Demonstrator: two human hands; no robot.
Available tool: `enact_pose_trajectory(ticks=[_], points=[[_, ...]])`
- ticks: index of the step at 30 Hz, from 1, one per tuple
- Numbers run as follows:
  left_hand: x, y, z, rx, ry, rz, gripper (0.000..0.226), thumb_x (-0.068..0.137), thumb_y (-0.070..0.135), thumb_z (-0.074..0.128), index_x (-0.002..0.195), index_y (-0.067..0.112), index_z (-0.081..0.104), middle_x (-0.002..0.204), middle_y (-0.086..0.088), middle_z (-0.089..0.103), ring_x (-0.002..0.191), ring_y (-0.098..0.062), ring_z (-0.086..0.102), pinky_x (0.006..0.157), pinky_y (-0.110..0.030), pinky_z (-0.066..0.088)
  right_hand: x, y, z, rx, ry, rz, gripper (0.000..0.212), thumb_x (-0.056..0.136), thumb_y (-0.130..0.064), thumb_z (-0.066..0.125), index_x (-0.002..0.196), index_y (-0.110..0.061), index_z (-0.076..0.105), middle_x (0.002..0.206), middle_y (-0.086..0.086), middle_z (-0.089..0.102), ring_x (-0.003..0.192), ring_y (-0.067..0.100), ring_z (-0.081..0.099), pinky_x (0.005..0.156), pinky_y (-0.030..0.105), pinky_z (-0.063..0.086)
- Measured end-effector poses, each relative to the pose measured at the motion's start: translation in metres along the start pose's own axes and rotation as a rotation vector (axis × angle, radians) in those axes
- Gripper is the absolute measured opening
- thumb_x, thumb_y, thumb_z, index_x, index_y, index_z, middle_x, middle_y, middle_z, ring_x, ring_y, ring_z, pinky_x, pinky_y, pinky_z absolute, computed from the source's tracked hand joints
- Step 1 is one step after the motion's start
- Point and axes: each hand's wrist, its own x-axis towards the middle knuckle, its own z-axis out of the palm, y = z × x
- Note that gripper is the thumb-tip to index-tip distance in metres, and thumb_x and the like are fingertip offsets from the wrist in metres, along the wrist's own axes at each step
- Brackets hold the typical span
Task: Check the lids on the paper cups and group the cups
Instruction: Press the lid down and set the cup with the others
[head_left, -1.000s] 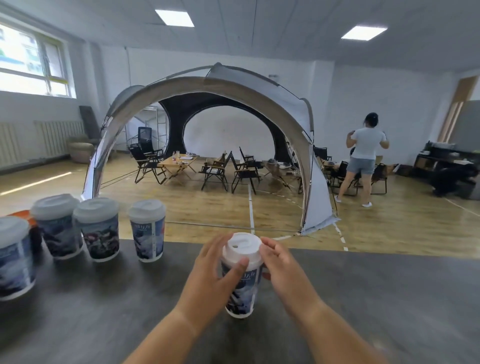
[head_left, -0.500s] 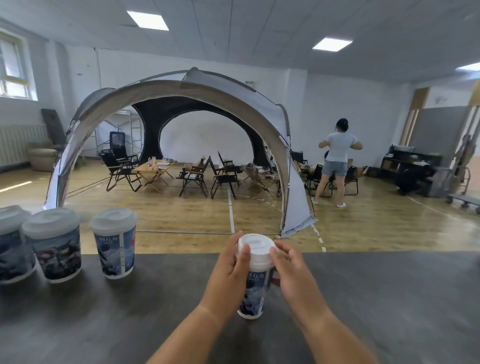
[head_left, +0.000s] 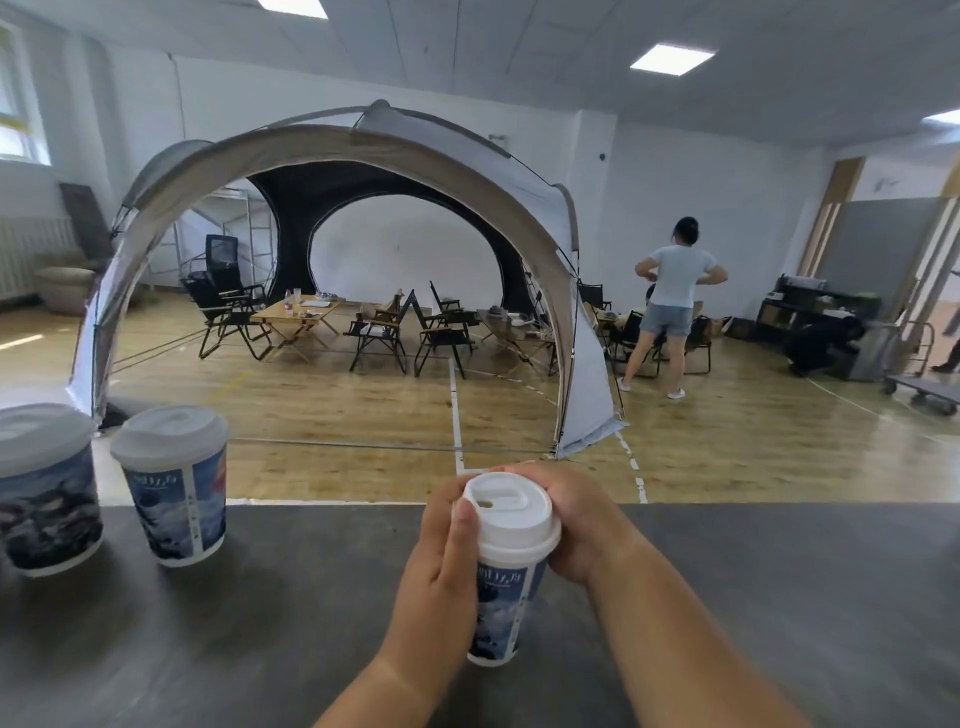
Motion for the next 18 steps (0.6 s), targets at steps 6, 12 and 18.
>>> enact_pose_trajectory(ticks=[6,12,18], points=[[0.000,0.002,0.002,0.021,0.008,0.004,0.026,0.097,0.047,0.036,0.103,0.044,0.061,0.103,0.011,0.070,0.099,-0.006,0.066,0.079,-0.017,0.049,-0.001,0.012,-0.007,0.021,0.072,-0.139,0.023,0.089,-0.013,0.056,0.092,0.001,0.075,0.101,0.023,0.072,0.090,0.030,0.067,0.085,0.041,0.049],[-0.003,0.003,0.003,0.045,0.054,0.008,0.030,0.096,0.052,0.035,0.108,0.041,0.059,0.102,0.017,0.069,0.098,-0.001,0.065,0.083,-0.019,0.049,-0.021,0.026,-0.003,-0.106,0.252,-0.321,0.026,0.097,-0.014,0.049,0.095,-0.010,0.074,0.095,0.006,0.076,0.096,0.024,0.070,0.087,0.039,0.053],[-0.006,0.009,0.007,0.060,0.081,-0.005,0.023,0.099,0.032,0.036,0.108,0.037,0.057,0.098,0.027,0.067,0.093,0.007,0.063,0.074,-0.005,0.043,-0.037,0.039,0.003,-0.158,0.312,-0.411,0.027,0.103,-0.021,0.042,0.099,-0.023,0.069,0.095,-0.007,0.075,0.092,0.007,0.069,0.075,0.022,0.050]])
